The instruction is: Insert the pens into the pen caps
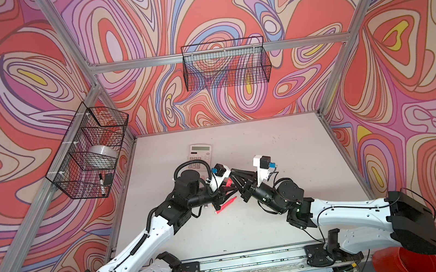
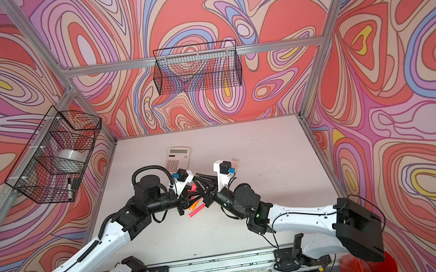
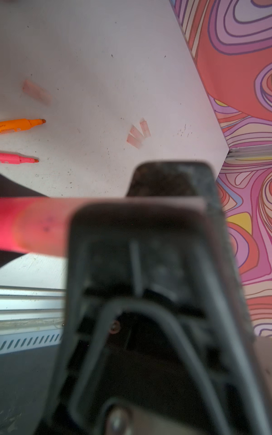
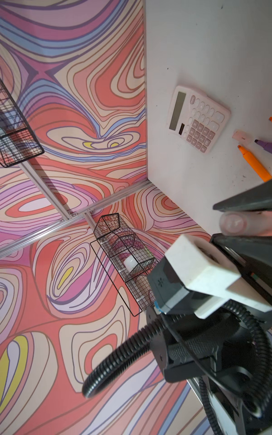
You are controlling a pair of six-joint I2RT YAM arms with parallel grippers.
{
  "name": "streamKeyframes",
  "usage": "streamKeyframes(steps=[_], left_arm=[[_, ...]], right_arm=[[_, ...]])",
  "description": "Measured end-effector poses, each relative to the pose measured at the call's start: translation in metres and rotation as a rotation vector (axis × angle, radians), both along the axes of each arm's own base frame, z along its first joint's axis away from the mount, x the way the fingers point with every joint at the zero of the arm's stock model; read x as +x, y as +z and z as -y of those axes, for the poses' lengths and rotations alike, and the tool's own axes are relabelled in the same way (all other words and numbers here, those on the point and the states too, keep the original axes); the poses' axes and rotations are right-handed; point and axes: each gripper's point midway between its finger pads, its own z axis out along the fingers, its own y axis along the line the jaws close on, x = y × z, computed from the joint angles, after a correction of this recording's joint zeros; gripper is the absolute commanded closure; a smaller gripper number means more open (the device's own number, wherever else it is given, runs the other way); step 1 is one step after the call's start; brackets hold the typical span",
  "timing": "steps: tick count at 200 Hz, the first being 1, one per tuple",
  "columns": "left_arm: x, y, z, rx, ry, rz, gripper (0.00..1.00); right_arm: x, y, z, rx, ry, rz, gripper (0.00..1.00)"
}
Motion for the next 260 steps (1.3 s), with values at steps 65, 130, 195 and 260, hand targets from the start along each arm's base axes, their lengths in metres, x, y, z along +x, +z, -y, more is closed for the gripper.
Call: streamKeyframes(steps=[65,130,195,260], left_arm=[[-0.006,0.01,0.003,-0.034,-0.054,0.03,1.0],[-0.012,-0.027,-0.015,-0.028,0.011,0.069,0.69],[0.026,-0.047,-0.053,-0.045,0.319,0.066,0.0],[0.059,-0.039,-0.101,-0.089,0.752,-0.198,0.0]], right_arm=[[-0.005,0.011,0.005,-0.005,0.001,-0.009,1.0],[-0.007,-0.02,-0.009,-0.129,0.005,-0.116,1.0],[0.018,-0.102,0.016,-0.377,-0.083,-0.316,1.0],[0.068,-0.138,0.082,-0.572,-0.287,-0.484,1.0]])
